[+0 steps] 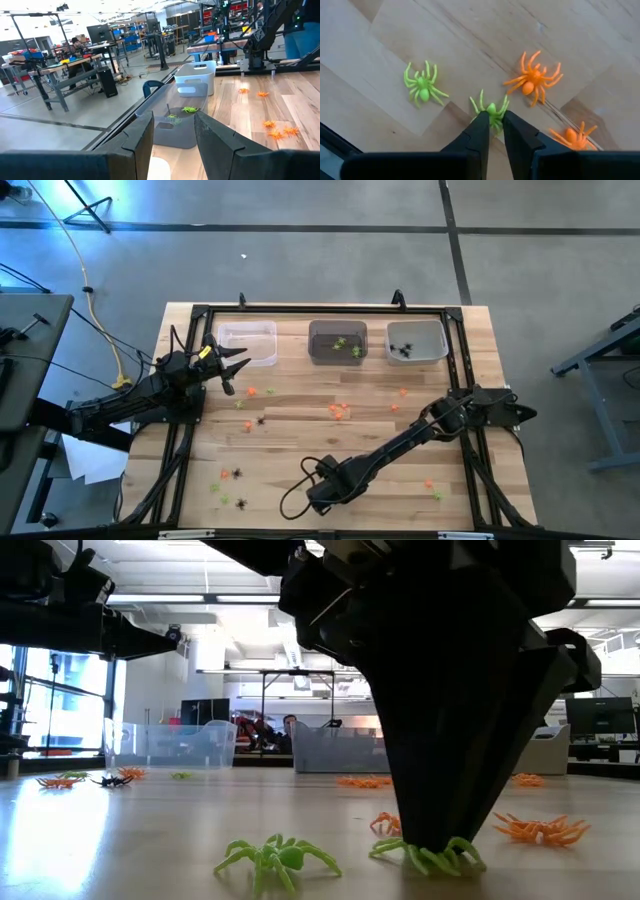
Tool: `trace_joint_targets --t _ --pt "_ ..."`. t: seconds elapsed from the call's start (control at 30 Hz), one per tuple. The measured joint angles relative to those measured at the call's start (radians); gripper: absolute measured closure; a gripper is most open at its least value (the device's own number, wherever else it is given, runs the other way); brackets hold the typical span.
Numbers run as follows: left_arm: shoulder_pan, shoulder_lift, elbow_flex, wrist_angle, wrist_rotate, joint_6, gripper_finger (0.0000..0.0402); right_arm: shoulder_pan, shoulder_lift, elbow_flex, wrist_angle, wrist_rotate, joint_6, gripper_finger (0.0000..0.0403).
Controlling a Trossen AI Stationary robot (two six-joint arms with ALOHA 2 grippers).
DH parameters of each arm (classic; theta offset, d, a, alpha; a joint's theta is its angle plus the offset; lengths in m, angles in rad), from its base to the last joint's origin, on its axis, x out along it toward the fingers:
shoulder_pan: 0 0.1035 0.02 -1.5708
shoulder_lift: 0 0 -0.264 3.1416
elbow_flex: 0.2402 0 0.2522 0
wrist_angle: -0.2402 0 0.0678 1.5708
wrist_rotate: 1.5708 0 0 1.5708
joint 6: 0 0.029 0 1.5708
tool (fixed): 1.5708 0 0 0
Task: Sort Halloween decoration
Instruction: Put the green spider toy into the black bin
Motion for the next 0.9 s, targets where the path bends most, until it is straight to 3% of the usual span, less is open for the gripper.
trace_joint_targets --t 0.23,0.9 --pt "0.000 0.000 0.000 0.000 0.000 0.000 0.0271 -0.001 0.000 -0.002 0.013 -0.008 -0.060 0.0388" --pt "0.000 0.000 0.000 0.000 0.000 0.000 0.0271 0.014 -0.109 -0.007 -0.014 0.025 -0.041 0.0403"
